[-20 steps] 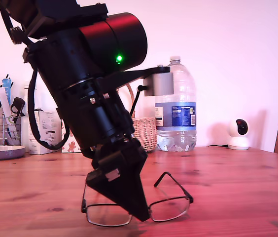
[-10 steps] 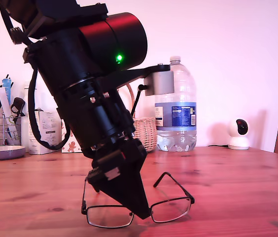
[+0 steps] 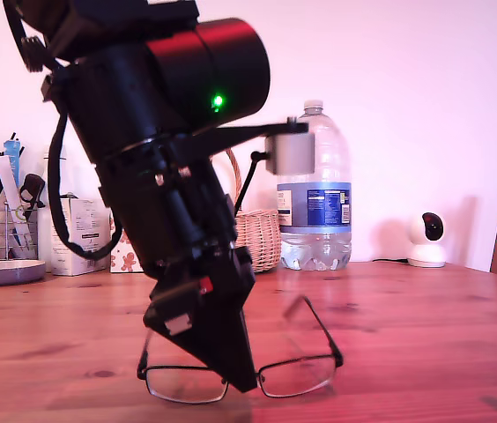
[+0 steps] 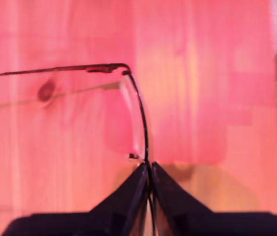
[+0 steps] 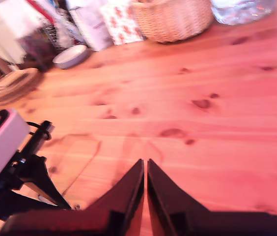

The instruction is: Pick up the glasses and close them, then place them back on the table

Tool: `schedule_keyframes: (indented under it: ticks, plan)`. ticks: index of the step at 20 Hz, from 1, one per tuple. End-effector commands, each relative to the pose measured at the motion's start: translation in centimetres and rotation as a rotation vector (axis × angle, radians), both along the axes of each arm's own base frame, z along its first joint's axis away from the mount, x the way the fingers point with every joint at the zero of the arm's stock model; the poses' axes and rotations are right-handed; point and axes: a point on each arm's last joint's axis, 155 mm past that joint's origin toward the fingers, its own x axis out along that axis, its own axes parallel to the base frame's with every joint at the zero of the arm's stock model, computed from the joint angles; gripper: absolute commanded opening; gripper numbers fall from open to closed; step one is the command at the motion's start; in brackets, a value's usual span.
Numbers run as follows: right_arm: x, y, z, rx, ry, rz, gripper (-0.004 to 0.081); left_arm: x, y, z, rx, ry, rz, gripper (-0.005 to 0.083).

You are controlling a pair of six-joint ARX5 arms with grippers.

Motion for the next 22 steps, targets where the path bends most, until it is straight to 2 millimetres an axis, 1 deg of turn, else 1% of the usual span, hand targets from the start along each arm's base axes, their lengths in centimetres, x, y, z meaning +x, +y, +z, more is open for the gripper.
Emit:
schedule_keyframes:
  ticks: [1,5,7,10,13,19,22]
  plan:
    - [-0.2,0.5,0.1,0.011,-0.004,0.026,-0.0013,0.0,-0.4,2.2,-0.045,-0.029,-0.009,-0.0021]
    - [-0.6,1.2,0.4,0.026,-0.008,0.067,-0.0013,-0.1,-0.5,4.5,-0.093,-0.055,-0.013,-0.0021]
    - [-1.0,1.7,0.5,0.048,-0.001,0.1,-0.0013,-0.5,-0.6,5.4,-0.118,-0.048,-0.025,-0.0021]
    - [-1.7,2.6,0.9,0.117,0.037,0.146,-0.0013,-1.1,-0.3,6.1,-0.124,-0.037,-0.032,-0.0021]
    - [-2.0,3.2,0.9,0.197,0.104,0.159,-0.0013,-1.2,-0.2,6.7,-0.136,-0.045,-0.032,-0.0021]
    - [-1.9,4.0,0.5,0.33,0.254,0.16,-0.0013,-1.5,0.1,8.8,-0.175,-0.069,-0.036,-0.0021]
    - [-1.5,4.4,0.9,0.386,0.287,0.174,-0.0013,-1.6,0.1,10.3,-0.211,-0.095,-0.037,-0.0021]
